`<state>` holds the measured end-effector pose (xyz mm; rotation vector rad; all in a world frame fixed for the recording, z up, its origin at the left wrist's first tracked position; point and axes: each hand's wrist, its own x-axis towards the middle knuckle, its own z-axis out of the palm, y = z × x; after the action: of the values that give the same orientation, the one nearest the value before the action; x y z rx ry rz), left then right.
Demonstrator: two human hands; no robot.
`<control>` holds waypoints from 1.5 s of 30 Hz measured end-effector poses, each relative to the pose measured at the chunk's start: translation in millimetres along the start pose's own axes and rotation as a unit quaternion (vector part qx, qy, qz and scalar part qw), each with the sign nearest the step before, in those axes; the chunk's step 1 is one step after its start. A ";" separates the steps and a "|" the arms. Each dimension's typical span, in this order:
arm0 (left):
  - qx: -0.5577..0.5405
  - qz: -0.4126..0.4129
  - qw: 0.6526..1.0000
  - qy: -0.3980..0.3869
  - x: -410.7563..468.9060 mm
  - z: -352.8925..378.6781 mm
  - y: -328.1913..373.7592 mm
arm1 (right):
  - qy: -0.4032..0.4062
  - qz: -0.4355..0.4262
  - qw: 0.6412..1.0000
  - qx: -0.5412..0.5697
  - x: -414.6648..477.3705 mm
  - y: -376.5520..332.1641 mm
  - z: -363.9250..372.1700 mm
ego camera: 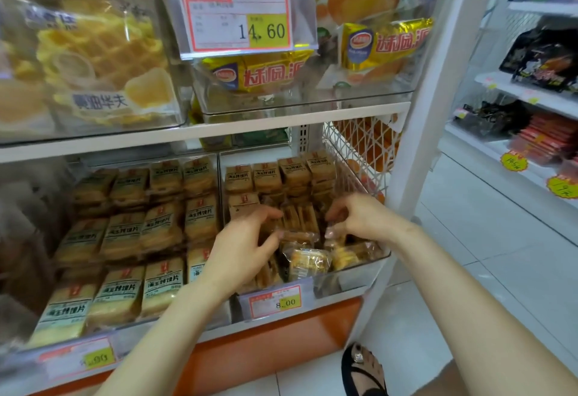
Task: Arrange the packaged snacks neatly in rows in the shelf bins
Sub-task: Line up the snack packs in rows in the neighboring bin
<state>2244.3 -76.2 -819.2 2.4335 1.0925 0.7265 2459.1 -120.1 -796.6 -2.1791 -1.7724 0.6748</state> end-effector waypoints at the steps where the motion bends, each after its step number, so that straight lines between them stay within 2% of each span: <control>1: 0.013 0.013 1.000 -0.014 0.0 -0.2 -0.2 | 0.001 0.002 1.000 -0.006 1.2 -0.2 -3.0; 7: 0.089 0.052 0.986 -0.129 6.3 -2.4 -1.2 | 0.015 -0.006 0.995 -0.094 5.3 -8.2 -6.6; 11: 0.072 0.063 0.983 -0.154 8.9 -4.3 -1.1 | 0.089 -0.033 0.994 -0.054 11.8 -4.5 -9.8; 13: 0.069 0.071 0.981 -0.169 8.6 -5.3 -4.3 | 0.091 -0.050 0.989 -0.107 23.7 -10.1 -18.1; 14: 0.070 0.078 0.979 -0.176 8.0 -5.7 -6.3 | 0.063 -0.045 0.985 -0.157 32.9 -12.4 -22.8; 16: 0.066 0.095 0.978 -0.172 5.8 -7.0 -8.8 | -0.026 -0.039 0.960 -0.277 51.4 -15.0 -30.6; 19: 0.037 0.107 0.988 -0.109 4.4 -12.6 -9.0 | -0.140 -0.058 0.889 -0.433 70.0 -11.7 -33.9; 21: 0.021 0.103 0.993 -0.061 5.7 -17.2 -11.9 | -0.167 -0.054 0.849 -0.498 76.3 -11.3 -34.4; 23: 0.010 0.101 0.994 -0.032 7.3 -19.9 -17.1 | -0.160 -0.071 0.819 -0.546 81.3 -13.2 -32.6; 25: 0.000 0.099 0.995 -0.018 9.1 -20.8 -22.0 | -0.153 -0.085 0.808 -0.562 89.0 -9.8 -30.2; 32: -0.017 0.079 0.997 -0.016 12.2 -19.6 -21.6 | -0.156 -0.054 0.851 -0.498 97.7 6.1 -27.4; 37: -0.043 0.064 0.997 -0.016 15.0 -21.7 -16.6 | -0.145 -0.013 0.846 -0.513 96.0 1.3 -17.8; 39: -0.050 0.064 0.997 -0.007 16.8 -23.6 -16.4 | -0.150 -0.022 0.838 -0.524 98.7 -0.1 -16.4; 43: -0.061 0.064 0.996 -0.001 19.4 -25.0 -18.1 | -0.140 -0.040 0.848 -0.510 95.7 -4.8 -29.5; 45: -0.065 0.062 0.996 0.000 19.9 -25.0 -18.1 | -0.109 -0.047 0.855 -0.505 84.8 -13.9 -42.6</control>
<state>2230.3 -46.5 -802.7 2.4066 0.8711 0.8091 2481.5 -30.7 -769.7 -2.6130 -2.7637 -0.1354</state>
